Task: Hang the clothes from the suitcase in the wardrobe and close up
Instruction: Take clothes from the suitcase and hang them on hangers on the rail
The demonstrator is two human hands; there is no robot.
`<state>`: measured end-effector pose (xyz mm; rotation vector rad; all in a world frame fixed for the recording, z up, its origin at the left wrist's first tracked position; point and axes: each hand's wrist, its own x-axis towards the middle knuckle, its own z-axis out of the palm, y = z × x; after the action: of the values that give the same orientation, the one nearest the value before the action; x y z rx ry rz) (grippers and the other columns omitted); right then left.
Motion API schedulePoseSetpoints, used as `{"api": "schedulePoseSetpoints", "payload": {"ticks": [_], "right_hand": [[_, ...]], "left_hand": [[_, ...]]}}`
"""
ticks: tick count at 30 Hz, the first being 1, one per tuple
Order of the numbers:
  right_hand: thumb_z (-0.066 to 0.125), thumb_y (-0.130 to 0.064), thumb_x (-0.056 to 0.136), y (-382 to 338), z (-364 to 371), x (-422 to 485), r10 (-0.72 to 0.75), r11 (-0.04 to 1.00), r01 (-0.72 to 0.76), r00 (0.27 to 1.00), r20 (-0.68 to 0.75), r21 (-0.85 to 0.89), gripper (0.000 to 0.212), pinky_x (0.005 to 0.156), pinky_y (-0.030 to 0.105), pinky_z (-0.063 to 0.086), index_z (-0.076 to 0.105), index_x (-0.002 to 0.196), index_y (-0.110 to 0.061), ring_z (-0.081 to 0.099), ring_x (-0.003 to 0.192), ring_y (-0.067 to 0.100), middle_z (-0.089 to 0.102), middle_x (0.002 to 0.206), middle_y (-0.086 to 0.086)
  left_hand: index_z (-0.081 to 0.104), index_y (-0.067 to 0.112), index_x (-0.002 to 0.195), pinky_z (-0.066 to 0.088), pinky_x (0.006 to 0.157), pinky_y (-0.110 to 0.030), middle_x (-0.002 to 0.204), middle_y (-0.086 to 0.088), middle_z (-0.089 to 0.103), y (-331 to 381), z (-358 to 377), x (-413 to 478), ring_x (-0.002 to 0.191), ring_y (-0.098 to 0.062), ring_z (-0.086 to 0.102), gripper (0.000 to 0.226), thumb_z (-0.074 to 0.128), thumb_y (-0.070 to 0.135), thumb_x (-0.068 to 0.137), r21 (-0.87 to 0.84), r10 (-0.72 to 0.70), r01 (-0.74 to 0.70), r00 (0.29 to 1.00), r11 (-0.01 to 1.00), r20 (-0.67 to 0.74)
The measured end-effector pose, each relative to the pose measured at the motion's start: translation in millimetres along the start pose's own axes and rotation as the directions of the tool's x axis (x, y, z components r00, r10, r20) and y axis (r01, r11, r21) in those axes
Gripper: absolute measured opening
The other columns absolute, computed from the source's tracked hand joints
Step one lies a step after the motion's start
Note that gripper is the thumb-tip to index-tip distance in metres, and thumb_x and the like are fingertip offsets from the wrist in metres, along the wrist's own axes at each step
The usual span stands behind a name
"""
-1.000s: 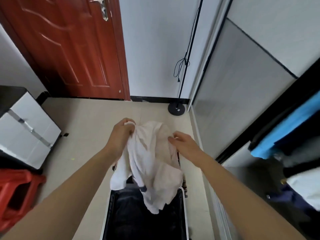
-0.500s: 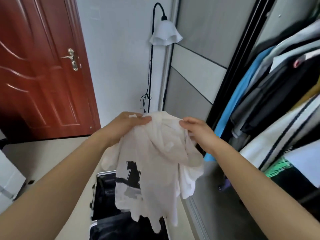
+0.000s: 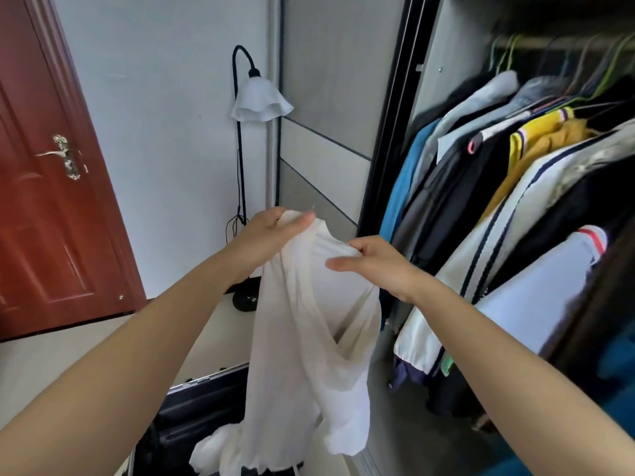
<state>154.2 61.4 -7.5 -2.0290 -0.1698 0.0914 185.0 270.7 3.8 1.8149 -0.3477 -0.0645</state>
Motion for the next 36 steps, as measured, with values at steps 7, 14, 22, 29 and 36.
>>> {"api": "schedulePoseSetpoints", "payload": {"ticks": [7,14,22,29,36], "right_hand": [[0.066,-0.004,0.083,-2.4,-33.4,-1.8,0.105,0.961,-0.079,0.991,-0.085,0.265,0.004,0.069,0.027,0.048,0.064,0.079,-0.004,0.064,0.072,0.024,0.065,0.077,0.012],[0.055,-0.012,0.085,4.1,-41.3,-2.8,-0.056,0.986,0.144,0.774,-0.630,0.089,0.047,0.045,0.022,0.021,0.024,0.050,-0.021,0.021,0.044,0.010,0.022,0.046,-0.008],[0.060,-0.005,0.079,38.7,-74.6,-11.8,0.168,0.966,-0.244,0.849,-0.500,-0.090,0.020,0.048,0.027,0.035,0.043,0.073,-0.012,0.044,0.063,0.020,0.046,0.071,0.003],[0.068,-0.052,0.077,46.4,-43.9,-16.0,0.319,0.826,-0.416,0.901,-0.293,-0.380,0.049,0.053,0.041,0.061,0.059,0.087,-0.005,0.070,0.066,0.029,0.068,0.087,0.010],[0.055,-0.019,0.088,22.9,-69.0,-8.1,0.319,0.840,-0.446,0.868,-0.381,-0.310,0.023,0.055,0.038,0.060,0.060,0.077,0.000,0.067,0.052,0.028,0.065,0.063,0.014]], "left_hand": [[0.054,0.001,0.091,0.040,0.062,-0.033,0.086,-0.013,0.056,-14.0,13.6,24.0,0.080,-0.031,0.055,0.018,0.062,0.005,0.075,0.670,0.225,-0.133,0.973,0.730,-0.052],[0.054,0.001,0.098,0.057,0.060,-0.037,0.089,-0.013,0.068,-54.1,46.2,12.4,0.069,-0.030,0.066,0.023,0.056,0.014,0.079,0.704,-0.386,0.304,0.921,0.641,-0.046],[0.059,0.003,0.111,0.052,0.063,-0.031,0.096,-0.014,0.067,-5.1,80.2,42.6,0.081,-0.024,0.064,0.020,0.057,0.011,0.094,-0.489,-0.400,0.363,0.916,0.793,0.031],[0.067,0.008,0.108,0.053,0.063,-0.024,0.088,-0.008,0.070,51.8,97.6,35.9,0.078,-0.019,0.067,0.022,0.068,0.016,0.088,-0.198,-0.210,0.288,0.917,0.937,0.340],[0.059,0.009,0.067,0.032,0.056,-0.024,0.069,-0.004,0.052,32.9,53.5,48.0,0.072,-0.022,0.051,0.014,0.058,-0.005,0.071,0.760,-0.039,-0.170,0.968,0.627,0.249]]}}
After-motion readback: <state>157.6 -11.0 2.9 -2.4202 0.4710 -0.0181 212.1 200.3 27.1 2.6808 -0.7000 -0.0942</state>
